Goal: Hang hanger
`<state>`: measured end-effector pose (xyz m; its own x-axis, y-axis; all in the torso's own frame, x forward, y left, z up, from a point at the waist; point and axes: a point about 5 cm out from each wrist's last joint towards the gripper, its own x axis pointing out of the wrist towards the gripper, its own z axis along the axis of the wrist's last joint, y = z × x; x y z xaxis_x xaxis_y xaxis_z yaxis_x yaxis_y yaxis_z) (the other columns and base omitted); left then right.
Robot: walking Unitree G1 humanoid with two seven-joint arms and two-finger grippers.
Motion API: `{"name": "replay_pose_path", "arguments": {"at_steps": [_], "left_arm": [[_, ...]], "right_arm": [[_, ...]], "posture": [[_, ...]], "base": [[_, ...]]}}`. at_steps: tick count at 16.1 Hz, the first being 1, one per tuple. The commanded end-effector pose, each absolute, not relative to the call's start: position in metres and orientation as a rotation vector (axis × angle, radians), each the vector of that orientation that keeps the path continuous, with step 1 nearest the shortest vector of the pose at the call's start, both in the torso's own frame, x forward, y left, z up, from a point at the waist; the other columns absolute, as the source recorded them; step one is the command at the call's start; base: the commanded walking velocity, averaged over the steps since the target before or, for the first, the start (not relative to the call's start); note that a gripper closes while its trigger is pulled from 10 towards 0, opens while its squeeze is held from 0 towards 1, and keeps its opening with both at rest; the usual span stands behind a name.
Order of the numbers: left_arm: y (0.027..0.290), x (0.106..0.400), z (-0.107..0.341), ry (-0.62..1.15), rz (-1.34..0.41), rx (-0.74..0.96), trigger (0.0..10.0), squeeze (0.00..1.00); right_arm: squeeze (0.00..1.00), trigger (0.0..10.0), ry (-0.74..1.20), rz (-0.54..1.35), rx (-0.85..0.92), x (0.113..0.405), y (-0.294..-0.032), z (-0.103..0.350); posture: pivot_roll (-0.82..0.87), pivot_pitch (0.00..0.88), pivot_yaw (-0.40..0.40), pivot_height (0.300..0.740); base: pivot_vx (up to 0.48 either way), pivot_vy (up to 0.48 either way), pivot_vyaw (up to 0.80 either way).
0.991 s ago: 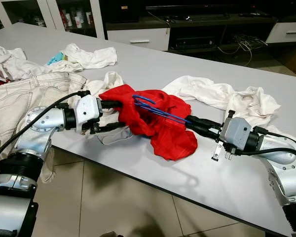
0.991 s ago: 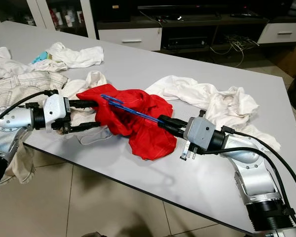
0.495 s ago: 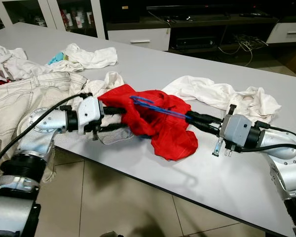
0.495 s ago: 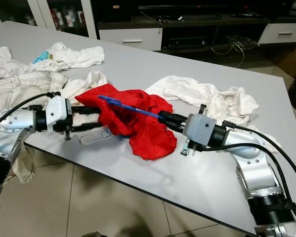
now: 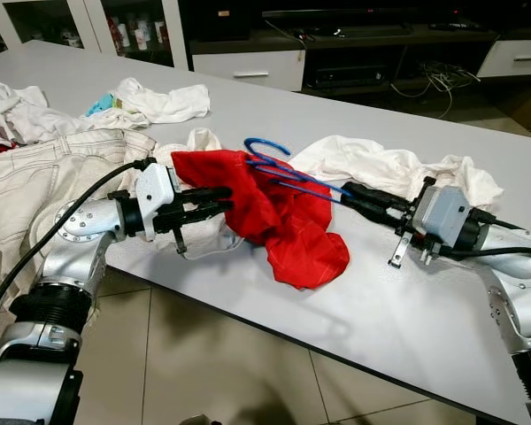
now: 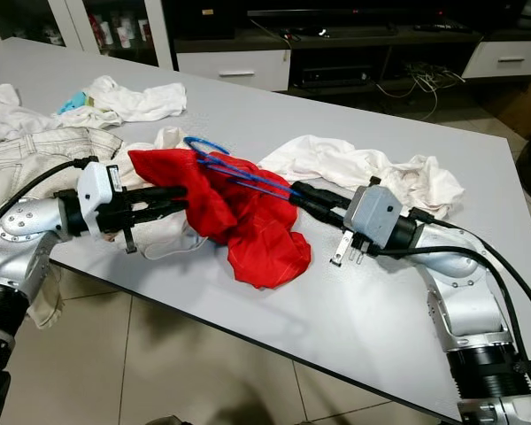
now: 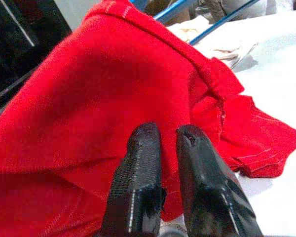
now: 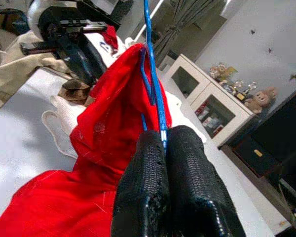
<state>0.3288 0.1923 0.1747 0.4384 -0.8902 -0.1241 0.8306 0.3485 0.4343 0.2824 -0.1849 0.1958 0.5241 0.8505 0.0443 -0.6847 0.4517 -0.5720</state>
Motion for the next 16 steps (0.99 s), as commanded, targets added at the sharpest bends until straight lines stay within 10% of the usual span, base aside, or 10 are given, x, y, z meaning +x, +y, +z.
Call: {"name": "replay_pose_path", "arguments": {"at_steps": [1, 3, 4, 5, 7, 8, 16], "left_arm": [[0.190, 0.328, 0.179, -0.153, -1.129, 0.494, 0.0, 0.00], [0.190, 0.328, 0.178, -0.139, -1.142, 0.504, 0.0, 0.00], [0.189, 0.327, 0.177, -0.125, -1.148, 0.514, 6.0, 0.00], [0.189, 0.328, 0.177, -0.121, -1.139, 0.525, 9.7, 0.00], [0.186, 0.327, 0.181, -0.149, -1.150, 0.517, 10.0, 0.18], [0.185, 0.328, 0.185, -0.167, -1.140, 0.502, 10.0, 1.00], [0.170, 0.317, 0.183, -0.195, -1.195, 0.459, 10.0, 1.00]], "right_arm": [[0.00, 10.0, -0.394, 0.943, -0.576, 0.285, -0.189, 0.209], [0.00, 10.0, -0.395, 0.957, -0.606, 0.285, -0.188, 0.208], [0.00, 10.0, -0.389, 0.967, -0.628, 0.284, -0.187, 0.205], [0.00, 10.0, -0.383, 0.967, -0.641, 0.284, -0.187, 0.203], [0.00, 10.0, -0.377, 0.950, -0.671, 0.286, -0.186, 0.199], [0.00, 10.0, -0.364, 0.932, -0.687, 0.288, -0.187, 0.196], [0.00, 10.0, -0.293, 0.856, -0.713, 0.300, -0.197, 0.186]], "posture": [[-0.07, 0.000, 0.016, 0.740], [-0.07, 0.000, 0.017, 0.740], [-0.07, 0.000, 0.018, 0.740], [-0.07, 0.000, 0.019, 0.740], [-0.07, 0.000, 0.020, 0.740], [-0.07, 0.000, 0.021, 0.740], [-0.07, 0.000, 0.014, 0.740]], "base": [[0.000, 0.000, 0.00], [0.000, 0.000, 0.00], [0.000, 0.000, 0.00], [0.000, 0.000, 0.00], [0.000, 0.000, 0.00], [0.000, 0.000, 0.00], [0.000, 0.000, 0.00]]}}
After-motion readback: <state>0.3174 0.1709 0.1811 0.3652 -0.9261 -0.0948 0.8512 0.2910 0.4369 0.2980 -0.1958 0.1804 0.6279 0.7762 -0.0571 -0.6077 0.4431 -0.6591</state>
